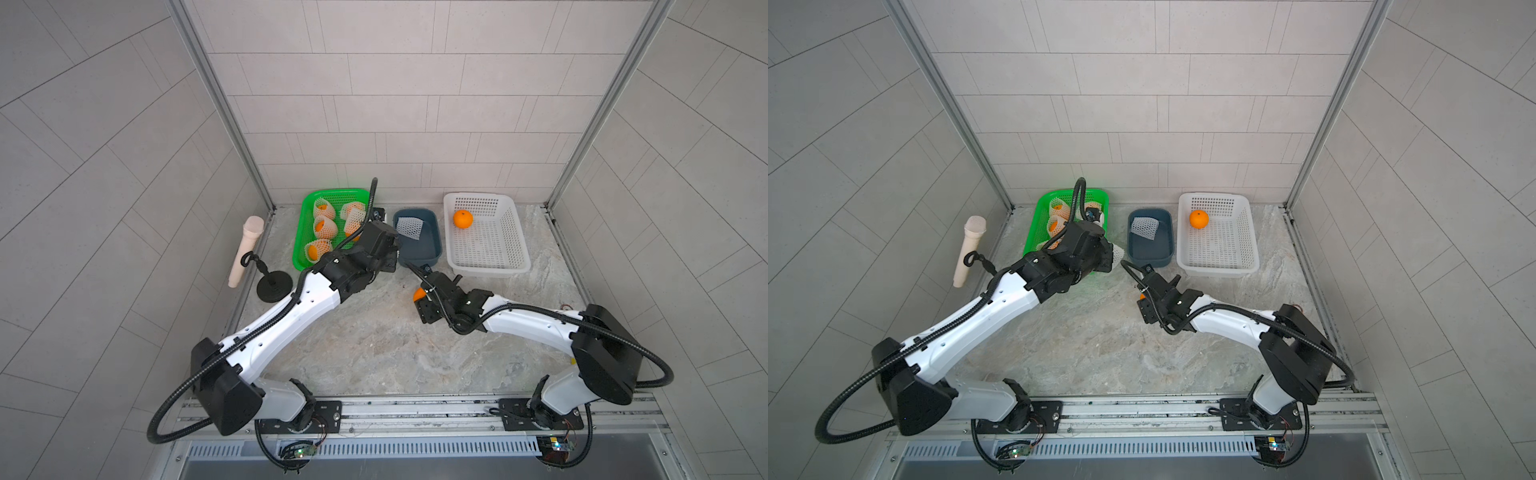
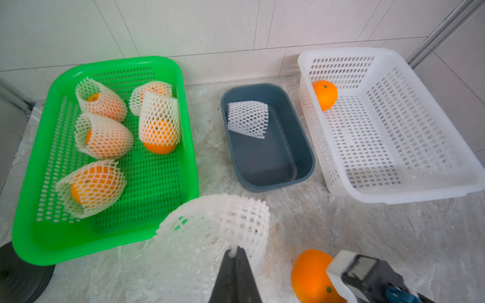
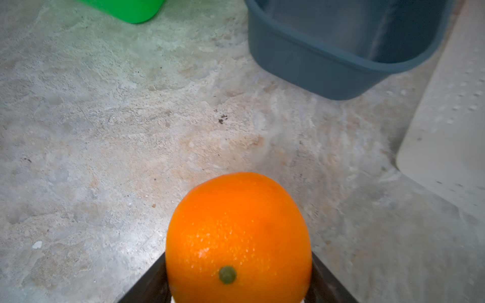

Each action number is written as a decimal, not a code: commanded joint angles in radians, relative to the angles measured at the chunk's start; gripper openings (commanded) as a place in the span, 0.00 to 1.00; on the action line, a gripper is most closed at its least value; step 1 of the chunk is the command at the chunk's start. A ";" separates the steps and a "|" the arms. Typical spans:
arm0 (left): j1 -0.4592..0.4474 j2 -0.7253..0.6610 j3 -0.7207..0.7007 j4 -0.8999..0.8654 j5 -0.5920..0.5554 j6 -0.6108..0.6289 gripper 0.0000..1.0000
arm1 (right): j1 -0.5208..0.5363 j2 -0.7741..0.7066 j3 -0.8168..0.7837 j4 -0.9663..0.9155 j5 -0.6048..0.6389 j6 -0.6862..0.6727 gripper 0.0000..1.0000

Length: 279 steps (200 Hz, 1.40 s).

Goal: Remove foam nets from oranges
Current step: Pick up the orange from the center of the board, then place the foam net into the storage box.

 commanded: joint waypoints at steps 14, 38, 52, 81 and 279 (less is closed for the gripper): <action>0.009 0.121 0.101 0.077 0.056 0.019 0.03 | -0.079 -0.167 -0.063 -0.134 0.023 0.011 0.69; 0.012 0.209 0.163 0.124 0.096 -0.002 0.03 | -0.146 -0.282 -0.098 -0.201 0.022 0.011 0.69; 0.018 0.257 0.189 0.164 0.125 -0.028 0.03 | -0.181 -0.350 -0.119 -0.234 0.021 0.016 0.69; 0.048 0.354 0.228 0.255 0.210 -0.095 0.02 | -0.224 -0.458 -0.156 -0.278 0.020 0.009 0.69; 0.216 0.687 0.326 0.346 0.404 -0.207 0.45 | -0.242 -0.472 -0.195 -0.236 -0.014 0.004 0.69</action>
